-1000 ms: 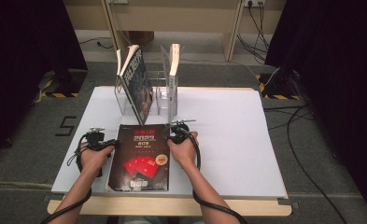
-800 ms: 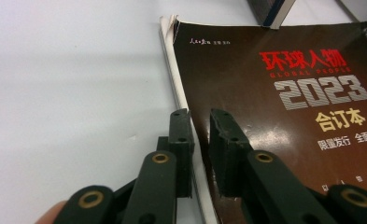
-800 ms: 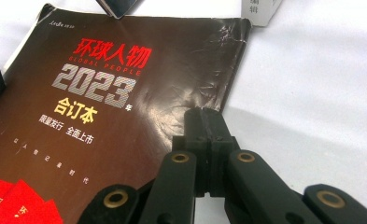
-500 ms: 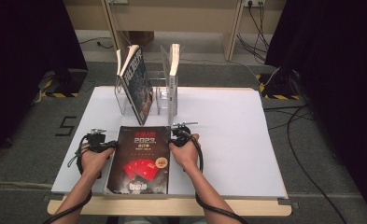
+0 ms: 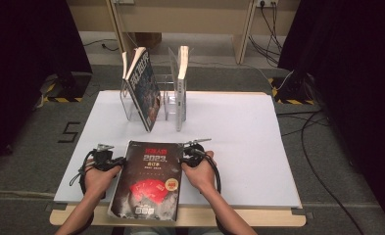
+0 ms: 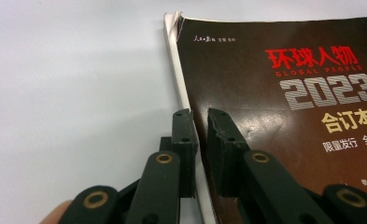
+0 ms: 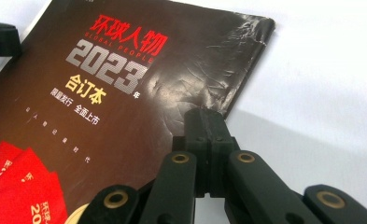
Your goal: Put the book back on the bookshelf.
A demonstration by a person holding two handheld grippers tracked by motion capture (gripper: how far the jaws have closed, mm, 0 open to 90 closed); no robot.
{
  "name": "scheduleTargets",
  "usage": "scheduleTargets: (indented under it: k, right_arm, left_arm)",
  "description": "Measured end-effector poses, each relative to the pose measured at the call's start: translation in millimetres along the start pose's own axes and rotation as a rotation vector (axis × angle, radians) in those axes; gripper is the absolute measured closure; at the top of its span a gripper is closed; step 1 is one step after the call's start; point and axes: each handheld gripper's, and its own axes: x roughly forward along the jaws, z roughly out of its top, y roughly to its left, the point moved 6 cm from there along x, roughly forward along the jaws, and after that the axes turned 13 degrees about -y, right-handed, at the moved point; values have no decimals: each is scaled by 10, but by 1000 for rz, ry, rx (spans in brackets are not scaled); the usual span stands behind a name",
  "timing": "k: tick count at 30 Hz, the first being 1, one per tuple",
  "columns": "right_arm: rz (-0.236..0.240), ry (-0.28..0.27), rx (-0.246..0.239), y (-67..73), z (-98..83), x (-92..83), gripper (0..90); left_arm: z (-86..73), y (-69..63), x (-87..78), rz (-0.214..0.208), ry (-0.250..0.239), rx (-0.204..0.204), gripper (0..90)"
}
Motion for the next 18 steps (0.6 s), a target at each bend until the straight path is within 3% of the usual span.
scheduleTargets:
  k: [7, 11, 14, 16, 18]
  right_arm:
    - [13, 36, -16, 11, -101, -138, 900]
    - [36, 46, -4, -16, -81, -149, 850]
    - [49, -9, 31, -72, 41, -158, 767]
    - [29, -49, 39, -151, 154, -150, 717]
    - [24, -69, 63, -232, 253, -120, 704]
  left_arm:
    - [-87, -89, -103, -31, 11, 1, 799]
    - [-89, -83, -102, -70, 19, -46, 728]
    - [-72, -70, -99, -87, 9, -75, 669]
    - [-50, -80, -98, -92, -4, -93, 629]
    - [-13, -77, -113, -84, -21, -86, 596]
